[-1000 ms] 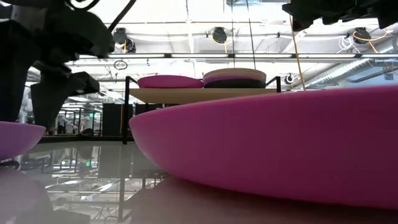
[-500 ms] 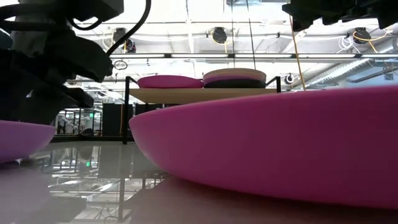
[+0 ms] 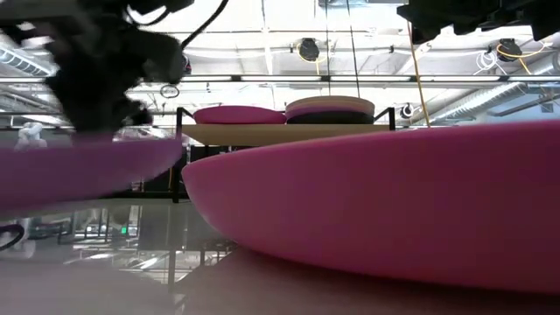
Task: Place and stack plates onto a shelf
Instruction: Stack the violet plate on top of the pink plate on the shelf
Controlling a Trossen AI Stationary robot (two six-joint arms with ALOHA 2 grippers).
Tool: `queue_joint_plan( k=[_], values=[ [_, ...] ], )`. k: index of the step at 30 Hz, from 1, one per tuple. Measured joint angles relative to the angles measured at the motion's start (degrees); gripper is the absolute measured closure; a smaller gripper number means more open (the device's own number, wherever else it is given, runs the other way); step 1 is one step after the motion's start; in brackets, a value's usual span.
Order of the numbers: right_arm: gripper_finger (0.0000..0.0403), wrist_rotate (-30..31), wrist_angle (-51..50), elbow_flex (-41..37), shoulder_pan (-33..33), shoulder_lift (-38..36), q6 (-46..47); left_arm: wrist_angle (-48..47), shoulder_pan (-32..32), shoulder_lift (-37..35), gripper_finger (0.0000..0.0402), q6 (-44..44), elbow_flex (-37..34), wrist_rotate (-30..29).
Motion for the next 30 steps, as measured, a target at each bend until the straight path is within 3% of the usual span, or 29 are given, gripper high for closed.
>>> queue_joint_plan(
  k=[8,14,21,30],
  values=[
    [0.0277,0.1,0.0,0.0,0.0,0.0,0.1,0.7,9.8,-15.1,0.0391,0.0,0.0,-9.4],
    [0.0277,0.1,0.2,0.0,0.0,0.0,0.1,5.6,19.2,-22.4,0.0391,-1.4,0.0,-11.2],
    [0.0277,0.1,0.8,0.0,0.0,0.0,0.0,8.1,29.4,-23.0,0.0391,0.3,3.8,-5.7],
    [0.0277,0.1,0.9,0.0,0.0,0.0,-0.3,3.5,38.4,-17.6,0.0391,8.9,18.7,-2.5]
  ],
)
